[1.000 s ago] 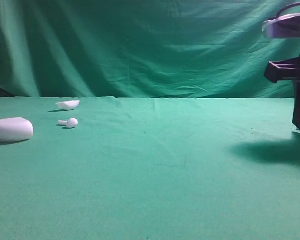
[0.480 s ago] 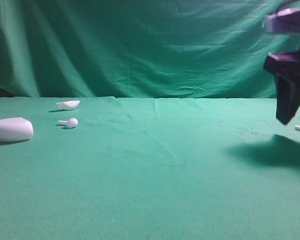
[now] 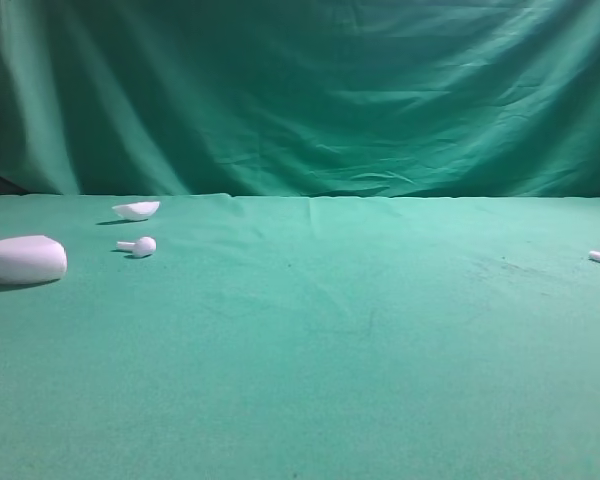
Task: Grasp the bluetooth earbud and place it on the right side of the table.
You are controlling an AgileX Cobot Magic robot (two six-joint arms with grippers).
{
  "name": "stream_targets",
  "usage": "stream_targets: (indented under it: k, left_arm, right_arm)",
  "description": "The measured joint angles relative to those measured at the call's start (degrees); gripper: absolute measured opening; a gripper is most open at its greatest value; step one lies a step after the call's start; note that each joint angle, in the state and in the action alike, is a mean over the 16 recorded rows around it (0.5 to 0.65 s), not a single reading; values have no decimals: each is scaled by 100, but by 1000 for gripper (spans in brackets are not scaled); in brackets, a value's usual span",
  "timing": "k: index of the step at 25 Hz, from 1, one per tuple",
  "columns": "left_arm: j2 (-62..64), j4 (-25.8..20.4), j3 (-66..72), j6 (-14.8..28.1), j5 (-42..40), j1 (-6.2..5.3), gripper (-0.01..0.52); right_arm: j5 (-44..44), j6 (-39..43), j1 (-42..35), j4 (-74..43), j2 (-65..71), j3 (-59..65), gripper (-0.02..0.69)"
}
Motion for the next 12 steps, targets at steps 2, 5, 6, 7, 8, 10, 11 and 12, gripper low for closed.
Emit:
stream_targets:
  k: [2, 5, 6, 7, 8, 10, 11, 12]
  left_arm:
    - [0, 0, 0, 0, 0, 0, 0]
    - [0, 0, 0, 0, 0, 0, 0]
    - [0, 0, 0, 0, 0, 0, 0]
    - [0, 0, 0, 0, 0, 0, 0]
    - [0, 0, 0, 0, 0, 0, 0]
    - [0, 0, 0, 0, 0, 0, 0]
    - [0, 0, 0, 0, 0, 0, 0]
    - [0, 0, 0, 0, 0, 0, 0]
  right_arm:
    - [329, -53, 0, 106, -496, -37, 164]
    - [729, -131, 0, 245, -1317, 16, 79]
    - [838, -156, 0, 283, -1609, 59, 58]
    - [937, -179, 0, 314, -1906, 109, 41]
    - [1035, -201, 0, 345, -2221, 165, 25]
    - [1193, -231, 0, 392, -2861, 292, 7]
    - [1251, -238, 0, 407, -3177, 364, 2]
    - [1294, -241, 0, 419, -3489, 440, 0]
